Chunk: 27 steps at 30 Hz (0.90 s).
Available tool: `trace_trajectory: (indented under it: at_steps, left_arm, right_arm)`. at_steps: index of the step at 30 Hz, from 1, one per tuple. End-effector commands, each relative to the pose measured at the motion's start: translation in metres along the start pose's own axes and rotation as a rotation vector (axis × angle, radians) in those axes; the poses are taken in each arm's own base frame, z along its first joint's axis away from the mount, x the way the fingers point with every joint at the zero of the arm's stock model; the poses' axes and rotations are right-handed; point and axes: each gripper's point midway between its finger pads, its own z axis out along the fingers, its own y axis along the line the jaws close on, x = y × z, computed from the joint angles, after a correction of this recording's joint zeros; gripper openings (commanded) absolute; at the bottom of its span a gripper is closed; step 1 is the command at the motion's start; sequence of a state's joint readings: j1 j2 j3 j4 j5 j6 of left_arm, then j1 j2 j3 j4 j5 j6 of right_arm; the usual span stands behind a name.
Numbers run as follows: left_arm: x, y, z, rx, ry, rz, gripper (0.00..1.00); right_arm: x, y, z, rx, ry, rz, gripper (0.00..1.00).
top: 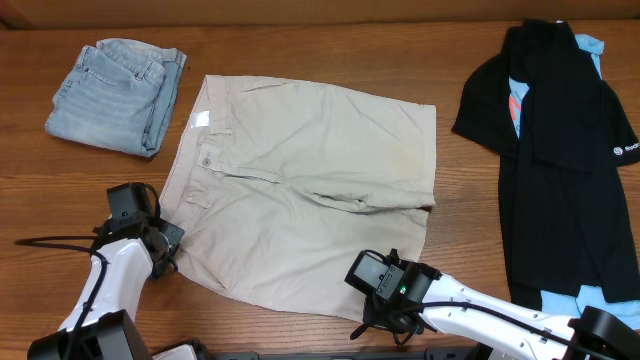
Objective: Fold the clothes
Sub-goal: 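Grasp the bottom hem and fold it up toward the waistband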
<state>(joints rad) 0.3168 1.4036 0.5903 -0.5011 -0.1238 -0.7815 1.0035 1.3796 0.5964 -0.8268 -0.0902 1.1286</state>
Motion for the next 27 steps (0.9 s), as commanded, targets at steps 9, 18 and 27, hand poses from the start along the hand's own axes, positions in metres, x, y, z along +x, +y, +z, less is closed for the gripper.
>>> trace_trajectory:
  at_steps: [9,18,27]
  left_arm:
    - [-0.022,-0.02,-0.051,-0.034,0.114,0.328,0.04]
    - [-0.054,-0.055,-0.15,0.063,0.12,0.429,0.04]
    - [-0.052,-0.038,-0.227,0.094,0.064,0.476,0.04]
  right_arm:
    - [-0.034,-0.001,-0.092,-0.038,-0.15,0.098,0.04]
    - [-0.089,-0.011,-0.237,-0.213,-0.506,0.011,0.04]
    - [-0.074,-0.041,-0.258,-0.174,-0.5,0.031,0.04]
